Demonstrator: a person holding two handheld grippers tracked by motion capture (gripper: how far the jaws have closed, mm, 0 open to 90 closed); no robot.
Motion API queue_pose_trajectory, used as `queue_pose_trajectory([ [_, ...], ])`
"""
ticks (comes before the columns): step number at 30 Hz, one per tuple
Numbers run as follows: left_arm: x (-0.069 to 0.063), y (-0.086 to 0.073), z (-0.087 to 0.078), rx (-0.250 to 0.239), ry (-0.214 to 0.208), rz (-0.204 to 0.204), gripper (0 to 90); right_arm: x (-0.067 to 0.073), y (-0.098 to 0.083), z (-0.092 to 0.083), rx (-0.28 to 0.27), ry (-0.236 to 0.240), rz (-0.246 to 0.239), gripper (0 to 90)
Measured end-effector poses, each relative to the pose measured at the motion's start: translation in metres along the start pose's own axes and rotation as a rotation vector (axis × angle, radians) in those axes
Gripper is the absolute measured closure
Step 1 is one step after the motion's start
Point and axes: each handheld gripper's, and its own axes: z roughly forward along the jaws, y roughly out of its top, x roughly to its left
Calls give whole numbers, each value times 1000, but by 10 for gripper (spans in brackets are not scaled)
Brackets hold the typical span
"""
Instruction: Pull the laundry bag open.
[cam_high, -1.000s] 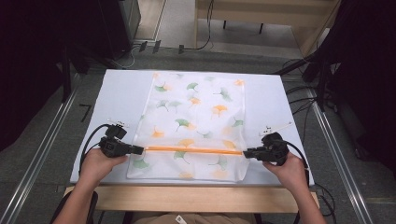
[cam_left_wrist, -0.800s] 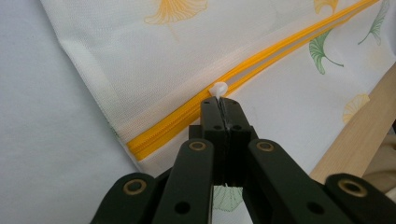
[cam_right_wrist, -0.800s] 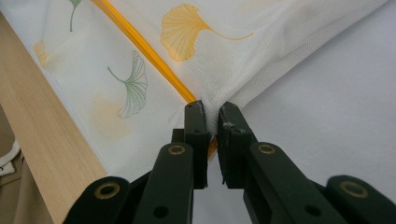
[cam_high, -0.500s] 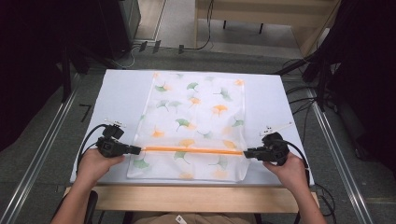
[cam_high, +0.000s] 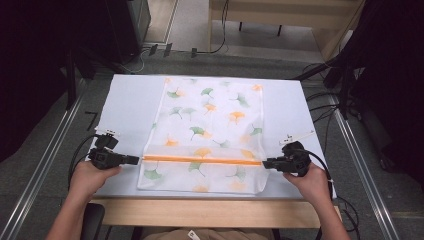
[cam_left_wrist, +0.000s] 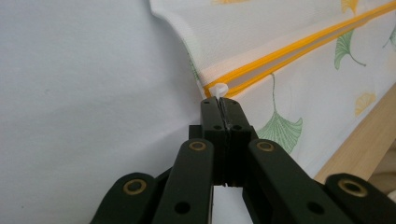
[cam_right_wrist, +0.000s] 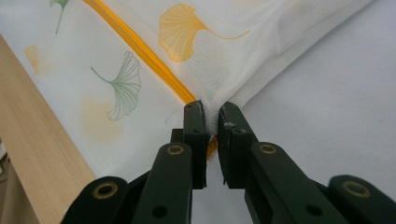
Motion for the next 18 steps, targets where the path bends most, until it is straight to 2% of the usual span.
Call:
queue_pose_trajectory([
  [3, -4, -2, 2, 16, -12, 12, 900, -4, -1, 1, 11, -10, 14, 840],
  [7, -10, -4, 3, 14, -26, 23, 900, -9, -4, -2, -3, -24, 34, 829],
  [12, -11, -6, 4, 21, -35, 23, 900, -10, -4, -5, -15, -14, 33, 817],
  [14, -9, -6, 5, 4, -51, 15, 827, -9, -3, -5, -18, -3, 21, 739],
  [16, -10, -5, 4, -12, -40, 28, 766, -6, -2, -6, -35, -3, 16, 641],
  [18, -11, -5, 3, -38, -26, 50, 716, -5, -1, -8, -82, -10, -2, 532],
])
